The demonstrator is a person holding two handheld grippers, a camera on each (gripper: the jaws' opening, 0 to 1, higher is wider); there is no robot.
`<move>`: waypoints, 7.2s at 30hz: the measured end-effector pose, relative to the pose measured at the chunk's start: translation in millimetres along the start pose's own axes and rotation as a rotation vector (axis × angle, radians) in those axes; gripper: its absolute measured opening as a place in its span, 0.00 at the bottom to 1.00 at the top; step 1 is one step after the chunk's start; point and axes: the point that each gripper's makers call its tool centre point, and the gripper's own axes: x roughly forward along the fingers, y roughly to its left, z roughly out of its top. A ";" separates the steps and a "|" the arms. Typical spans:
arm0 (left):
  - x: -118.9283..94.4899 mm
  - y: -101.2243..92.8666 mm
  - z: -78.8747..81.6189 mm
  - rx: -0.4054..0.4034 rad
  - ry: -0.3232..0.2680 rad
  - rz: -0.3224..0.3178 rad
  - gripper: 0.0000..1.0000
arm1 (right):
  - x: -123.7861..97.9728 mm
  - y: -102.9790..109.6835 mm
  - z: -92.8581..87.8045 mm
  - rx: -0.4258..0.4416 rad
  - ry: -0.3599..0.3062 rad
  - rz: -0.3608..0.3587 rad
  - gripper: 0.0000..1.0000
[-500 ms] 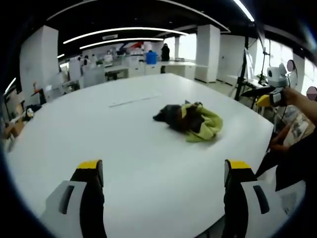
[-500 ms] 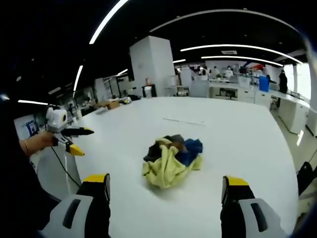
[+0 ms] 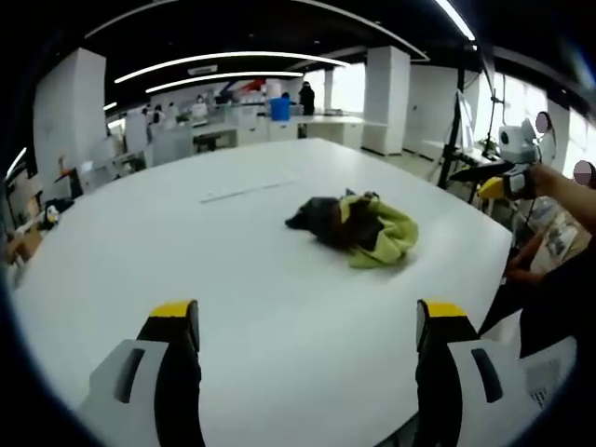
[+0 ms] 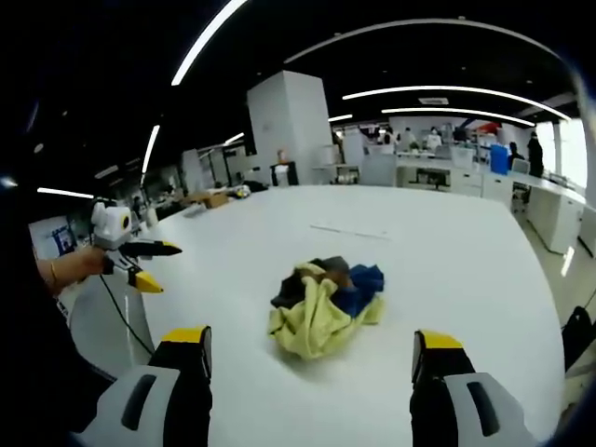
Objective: Fold the garment on the visible template until the final outline fits inside the template.
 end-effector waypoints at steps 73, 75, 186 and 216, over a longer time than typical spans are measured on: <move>172.2 -89.5 20.4 -0.031 0.012 -0.369 0.22 | 150.4 -55.6 -19.2 -0.071 0.118 0.157 0.20; 175.8 -89.9 17.9 -0.034 0.026 -0.368 0.20 | 152.5 -55.4 -19.3 -0.077 0.118 0.159 0.18; 89.9 28.5 224.2 -0.177 -0.556 0.036 0.00 | 92.4 -45.7 171.2 -0.225 -0.185 -0.080 0.00; 271.2 117.9 151.3 -0.471 -0.440 0.162 0.00 | 270.7 -173.4 91.9 0.061 -0.036 -0.302 0.00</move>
